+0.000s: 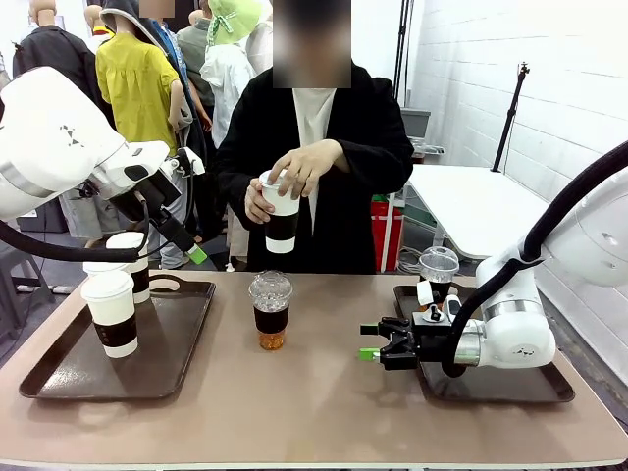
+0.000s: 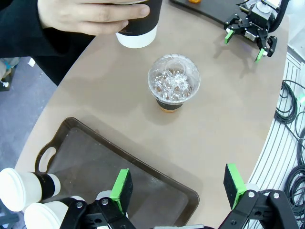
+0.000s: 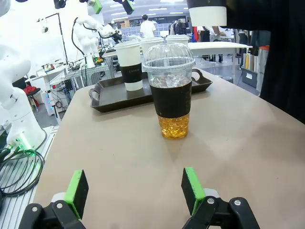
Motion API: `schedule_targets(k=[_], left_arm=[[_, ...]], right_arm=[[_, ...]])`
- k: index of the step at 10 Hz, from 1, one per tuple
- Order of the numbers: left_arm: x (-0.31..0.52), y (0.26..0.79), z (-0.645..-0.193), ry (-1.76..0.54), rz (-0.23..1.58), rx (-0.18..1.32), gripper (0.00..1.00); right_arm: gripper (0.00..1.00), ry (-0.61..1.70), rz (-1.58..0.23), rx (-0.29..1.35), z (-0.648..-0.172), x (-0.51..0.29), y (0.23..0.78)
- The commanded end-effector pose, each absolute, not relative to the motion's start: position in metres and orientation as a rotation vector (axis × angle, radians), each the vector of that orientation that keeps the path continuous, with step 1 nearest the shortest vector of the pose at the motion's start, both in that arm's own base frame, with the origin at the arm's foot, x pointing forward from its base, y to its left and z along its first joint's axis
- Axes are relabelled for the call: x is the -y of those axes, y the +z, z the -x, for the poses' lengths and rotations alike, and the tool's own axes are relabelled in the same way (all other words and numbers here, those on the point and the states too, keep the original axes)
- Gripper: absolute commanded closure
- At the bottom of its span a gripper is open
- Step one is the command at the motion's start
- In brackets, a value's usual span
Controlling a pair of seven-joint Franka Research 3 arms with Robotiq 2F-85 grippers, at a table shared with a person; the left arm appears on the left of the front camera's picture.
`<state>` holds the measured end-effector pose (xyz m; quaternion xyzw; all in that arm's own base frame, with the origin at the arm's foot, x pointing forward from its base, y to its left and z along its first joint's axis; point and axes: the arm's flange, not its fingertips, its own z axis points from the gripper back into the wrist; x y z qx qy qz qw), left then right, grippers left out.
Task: Distribute the coffee onto the tray.
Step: Pick up another iced Americano from the middle of the table and place it on the right Handle tray.
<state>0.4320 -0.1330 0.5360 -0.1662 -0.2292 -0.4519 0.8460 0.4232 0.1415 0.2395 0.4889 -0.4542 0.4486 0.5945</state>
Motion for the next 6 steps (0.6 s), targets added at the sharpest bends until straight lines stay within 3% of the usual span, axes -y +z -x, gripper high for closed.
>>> schedule_targets(k=[1,6], left_arm=[[0.1302,0.5363,-0.4319,-0.962,0.366,0.483,0.00],[0.1302,0.5363,-0.4319,-0.962,0.366,0.483,0.00]], right_arm=[[0.00,1.041,-1.134,1.054,-0.4232,-0.1424,0.2390],[0.00,1.041,-1.134,1.054,-0.4232,-0.1424,0.2390]])
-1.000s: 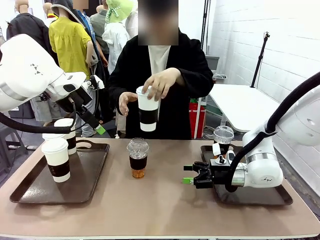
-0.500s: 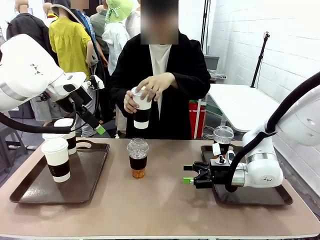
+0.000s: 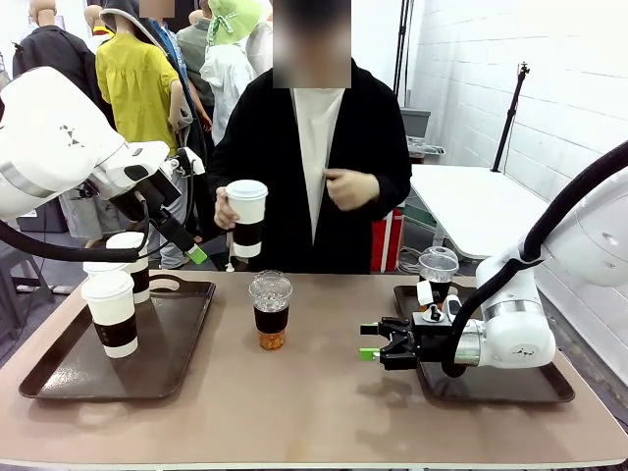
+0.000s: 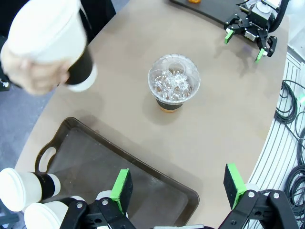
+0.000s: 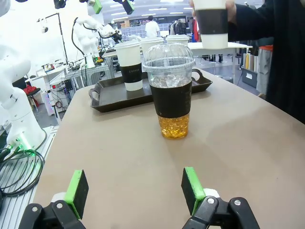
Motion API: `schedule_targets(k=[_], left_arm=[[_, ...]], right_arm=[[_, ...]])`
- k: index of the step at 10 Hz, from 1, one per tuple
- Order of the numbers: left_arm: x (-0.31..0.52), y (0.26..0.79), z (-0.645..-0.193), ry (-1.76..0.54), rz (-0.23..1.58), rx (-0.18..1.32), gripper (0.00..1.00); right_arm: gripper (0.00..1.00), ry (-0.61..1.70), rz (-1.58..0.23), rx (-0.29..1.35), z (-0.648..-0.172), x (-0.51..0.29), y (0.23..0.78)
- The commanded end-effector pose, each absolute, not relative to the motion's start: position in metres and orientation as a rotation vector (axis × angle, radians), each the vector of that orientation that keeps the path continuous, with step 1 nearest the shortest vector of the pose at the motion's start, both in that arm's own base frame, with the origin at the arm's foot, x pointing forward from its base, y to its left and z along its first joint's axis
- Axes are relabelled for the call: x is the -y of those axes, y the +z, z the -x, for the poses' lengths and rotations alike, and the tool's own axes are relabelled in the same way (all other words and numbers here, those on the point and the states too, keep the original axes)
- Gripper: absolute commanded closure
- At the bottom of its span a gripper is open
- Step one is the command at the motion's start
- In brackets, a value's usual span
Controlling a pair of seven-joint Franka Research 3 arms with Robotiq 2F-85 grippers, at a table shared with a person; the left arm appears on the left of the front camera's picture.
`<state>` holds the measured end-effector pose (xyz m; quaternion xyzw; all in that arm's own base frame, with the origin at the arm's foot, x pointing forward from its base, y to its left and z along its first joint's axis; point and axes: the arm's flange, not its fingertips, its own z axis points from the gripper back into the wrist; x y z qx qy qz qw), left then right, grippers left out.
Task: Distribute the coffee onto the tray.
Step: Pick up another iced Americano from the middle of the table and place it on the right Handle tray.
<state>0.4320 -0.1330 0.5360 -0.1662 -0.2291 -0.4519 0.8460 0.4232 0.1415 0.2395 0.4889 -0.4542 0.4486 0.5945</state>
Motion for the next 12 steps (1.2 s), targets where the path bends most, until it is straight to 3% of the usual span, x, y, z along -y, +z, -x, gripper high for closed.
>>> schedule_targets(k=[1,12], left_arm=[[0.130,0.536,-0.432,-0.962,0.366,0.483,0.00],[0.130,0.536,-0.432,-0.962,0.366,0.483,0.00]], right_arm=[[0.00,1.042,-1.136,1.055,-0.423,-0.141,0.239],[0.00,1.089,-1.046,1.088,-0.481,-0.227,0.227]])
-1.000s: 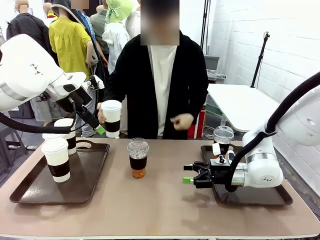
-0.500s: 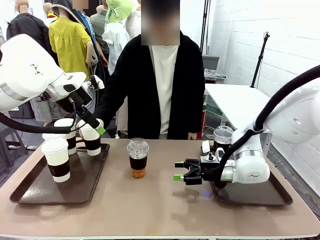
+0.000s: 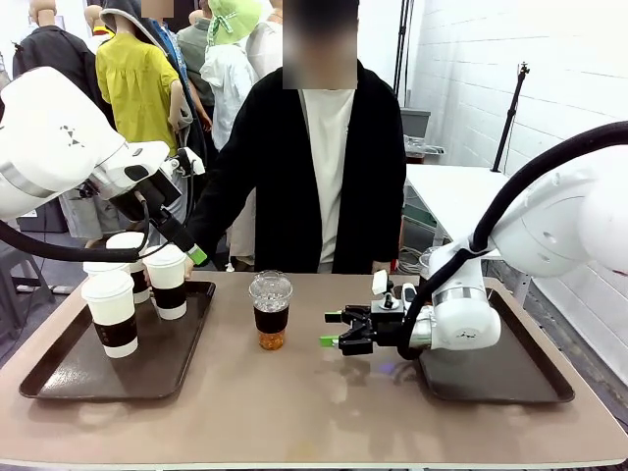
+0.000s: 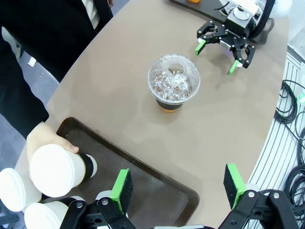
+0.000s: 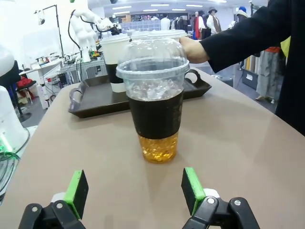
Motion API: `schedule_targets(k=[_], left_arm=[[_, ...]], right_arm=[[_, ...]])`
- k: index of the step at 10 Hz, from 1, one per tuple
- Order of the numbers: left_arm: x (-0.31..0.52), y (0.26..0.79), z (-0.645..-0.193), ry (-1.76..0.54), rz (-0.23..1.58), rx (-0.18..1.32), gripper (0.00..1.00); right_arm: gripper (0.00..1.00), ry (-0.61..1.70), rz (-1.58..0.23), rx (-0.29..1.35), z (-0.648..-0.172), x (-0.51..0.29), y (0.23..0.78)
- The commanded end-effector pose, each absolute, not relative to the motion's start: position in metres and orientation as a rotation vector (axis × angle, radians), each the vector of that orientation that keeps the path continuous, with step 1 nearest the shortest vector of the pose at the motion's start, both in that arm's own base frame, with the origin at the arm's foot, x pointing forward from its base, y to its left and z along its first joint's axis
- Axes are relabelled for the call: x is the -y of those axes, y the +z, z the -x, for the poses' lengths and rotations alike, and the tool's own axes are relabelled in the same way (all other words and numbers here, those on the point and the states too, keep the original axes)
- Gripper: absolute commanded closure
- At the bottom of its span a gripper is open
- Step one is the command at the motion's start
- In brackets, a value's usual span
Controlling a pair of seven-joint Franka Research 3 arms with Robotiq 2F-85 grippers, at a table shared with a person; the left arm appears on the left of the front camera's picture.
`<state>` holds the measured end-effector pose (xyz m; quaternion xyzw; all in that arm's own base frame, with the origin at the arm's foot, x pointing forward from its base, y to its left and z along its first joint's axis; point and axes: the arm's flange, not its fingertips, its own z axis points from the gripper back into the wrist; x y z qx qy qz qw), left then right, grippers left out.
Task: Distribute the coffee onto the tray.
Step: Pick up another iced Americano from the middle of the table and place it on the right Handle tray.
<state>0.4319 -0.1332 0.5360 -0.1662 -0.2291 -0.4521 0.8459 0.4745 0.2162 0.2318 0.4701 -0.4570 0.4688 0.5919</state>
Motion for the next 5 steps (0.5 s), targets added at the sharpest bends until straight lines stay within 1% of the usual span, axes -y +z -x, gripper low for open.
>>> schedule_targets(k=[1,5], left_arm=[[0.130,0.536,-0.432,-0.962,0.366,0.483,0.00],[0.130,0.536,-0.432,-0.962,0.366,0.483,0.00]], right_arm=[[0.00,1.093,-1.031,1.083,-0.490,-0.228,0.231],[0.00,1.105,-1.046,1.078,-0.500,-0.239,0.232]])
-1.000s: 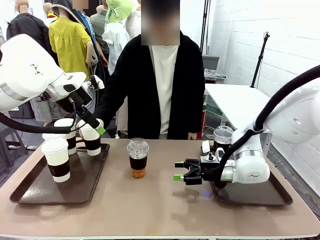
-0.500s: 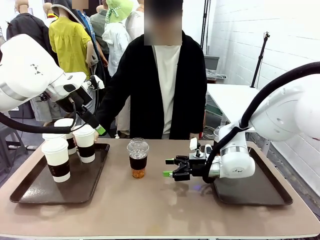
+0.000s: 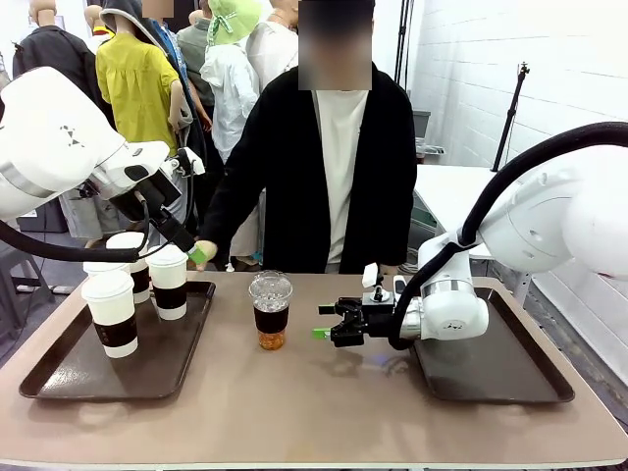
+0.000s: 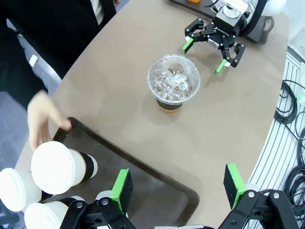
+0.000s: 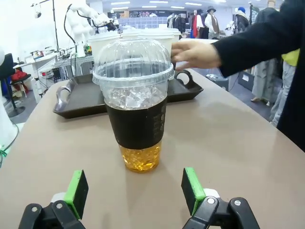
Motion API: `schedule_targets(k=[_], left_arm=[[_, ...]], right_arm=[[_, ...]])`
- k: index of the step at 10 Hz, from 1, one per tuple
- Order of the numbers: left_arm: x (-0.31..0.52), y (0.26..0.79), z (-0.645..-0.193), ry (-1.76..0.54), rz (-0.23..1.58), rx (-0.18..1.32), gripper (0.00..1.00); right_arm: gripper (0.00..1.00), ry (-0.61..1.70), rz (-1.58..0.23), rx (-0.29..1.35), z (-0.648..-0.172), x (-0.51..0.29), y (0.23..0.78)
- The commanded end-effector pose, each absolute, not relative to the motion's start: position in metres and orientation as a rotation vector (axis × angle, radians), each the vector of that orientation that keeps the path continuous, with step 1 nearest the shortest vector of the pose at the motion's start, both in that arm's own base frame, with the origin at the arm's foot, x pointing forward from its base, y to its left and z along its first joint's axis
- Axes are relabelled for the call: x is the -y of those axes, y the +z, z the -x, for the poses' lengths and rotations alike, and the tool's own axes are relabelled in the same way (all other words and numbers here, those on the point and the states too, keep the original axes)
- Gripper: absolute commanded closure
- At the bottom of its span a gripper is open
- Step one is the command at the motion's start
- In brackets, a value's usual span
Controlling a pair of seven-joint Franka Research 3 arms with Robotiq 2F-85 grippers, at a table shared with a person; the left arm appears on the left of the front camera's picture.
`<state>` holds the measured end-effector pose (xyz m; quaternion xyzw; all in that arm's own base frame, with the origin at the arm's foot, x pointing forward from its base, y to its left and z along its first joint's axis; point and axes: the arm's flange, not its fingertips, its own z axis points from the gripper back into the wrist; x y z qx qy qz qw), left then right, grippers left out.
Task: Distribute the coffee onto the tray.
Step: Pick up another iced Americano from the middle of the table and place it on the right Handle tray.
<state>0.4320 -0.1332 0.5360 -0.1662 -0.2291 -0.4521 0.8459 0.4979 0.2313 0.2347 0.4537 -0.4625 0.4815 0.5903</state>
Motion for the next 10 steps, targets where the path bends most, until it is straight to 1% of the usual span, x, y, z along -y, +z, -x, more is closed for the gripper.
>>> schedule_targets(k=[1,7,10], left_arm=[[0.130,0.536,-0.432,-0.962,0.366,0.483,0.00],[0.130,0.536,-0.432,-0.962,0.366,0.483,0.00],[0.130,0.536,-0.432,-0.962,0.366,0.483,0.00]], right_arm=[[0.00,1.107,-1.049,1.086,-0.497,-0.237,0.234],[0.00,1.121,-1.057,1.077,-0.498,-0.232,0.234],[0.00,1.117,-1.122,1.087,-0.508,-0.247,0.232]])
